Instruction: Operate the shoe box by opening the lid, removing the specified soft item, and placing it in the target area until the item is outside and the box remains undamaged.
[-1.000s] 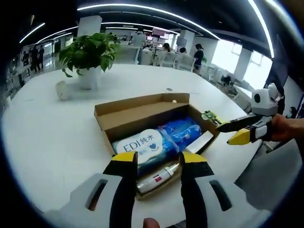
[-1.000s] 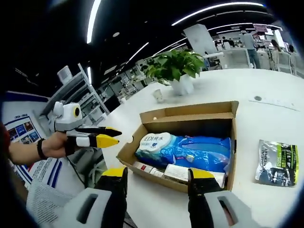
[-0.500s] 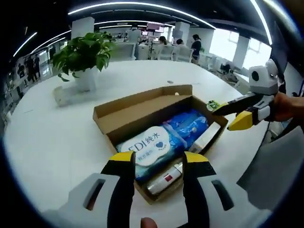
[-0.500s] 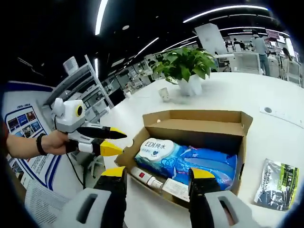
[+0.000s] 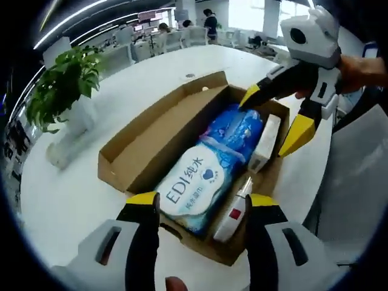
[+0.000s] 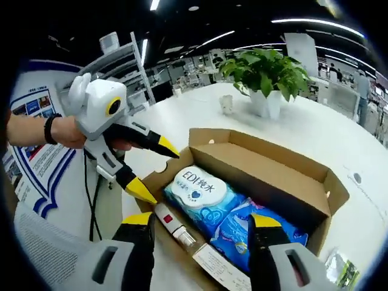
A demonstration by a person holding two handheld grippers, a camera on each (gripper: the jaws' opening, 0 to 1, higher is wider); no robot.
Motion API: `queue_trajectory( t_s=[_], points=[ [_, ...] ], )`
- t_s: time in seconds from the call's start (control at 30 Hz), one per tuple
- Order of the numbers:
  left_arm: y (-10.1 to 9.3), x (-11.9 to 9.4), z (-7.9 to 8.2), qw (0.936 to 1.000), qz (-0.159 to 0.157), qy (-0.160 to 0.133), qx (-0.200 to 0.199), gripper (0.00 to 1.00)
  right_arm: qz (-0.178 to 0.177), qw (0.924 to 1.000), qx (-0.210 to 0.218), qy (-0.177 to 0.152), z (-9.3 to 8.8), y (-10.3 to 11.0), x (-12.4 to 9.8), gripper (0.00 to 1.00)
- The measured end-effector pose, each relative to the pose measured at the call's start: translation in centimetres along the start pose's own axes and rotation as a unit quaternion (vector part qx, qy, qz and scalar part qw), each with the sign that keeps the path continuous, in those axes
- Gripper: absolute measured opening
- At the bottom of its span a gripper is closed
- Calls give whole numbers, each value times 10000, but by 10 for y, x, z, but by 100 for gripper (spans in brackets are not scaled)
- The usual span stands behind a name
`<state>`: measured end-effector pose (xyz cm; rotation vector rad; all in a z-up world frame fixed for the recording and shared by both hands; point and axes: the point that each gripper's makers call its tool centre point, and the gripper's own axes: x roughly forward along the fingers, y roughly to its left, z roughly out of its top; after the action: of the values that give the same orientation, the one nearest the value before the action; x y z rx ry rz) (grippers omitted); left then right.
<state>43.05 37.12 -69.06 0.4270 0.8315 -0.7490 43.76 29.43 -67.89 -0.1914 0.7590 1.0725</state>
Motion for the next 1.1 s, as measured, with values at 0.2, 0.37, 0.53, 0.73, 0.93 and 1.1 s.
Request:
queue_trajectory(
  t_s=[0.2,0.37,0.53,0.73,0.93,1.1],
  points=[
    [3,10,-3,9994,-43,189,285,58,20,9959,-771,476,-3,1,18,64],
    [8,17,-7,9980,-84,330,528,59,-29,9916,-1097,689,-9,-9,34,64],
    [15,25,-11,9968,-136,428,663,59,23,9897,-1180,813,-11,-13,47,63],
    [17,37,-18,9929,-176,644,989,59,63,9842,-1505,927,-8,-16,65,64],
    [30,50,-22,9929,-142,678,967,53,-76,9864,-1289,1016,-11,-26,81,61],
    [29,55,-26,9910,-188,686,1130,53,46,9787,-1702,1149,-20,-17,90,61]
  ],
)
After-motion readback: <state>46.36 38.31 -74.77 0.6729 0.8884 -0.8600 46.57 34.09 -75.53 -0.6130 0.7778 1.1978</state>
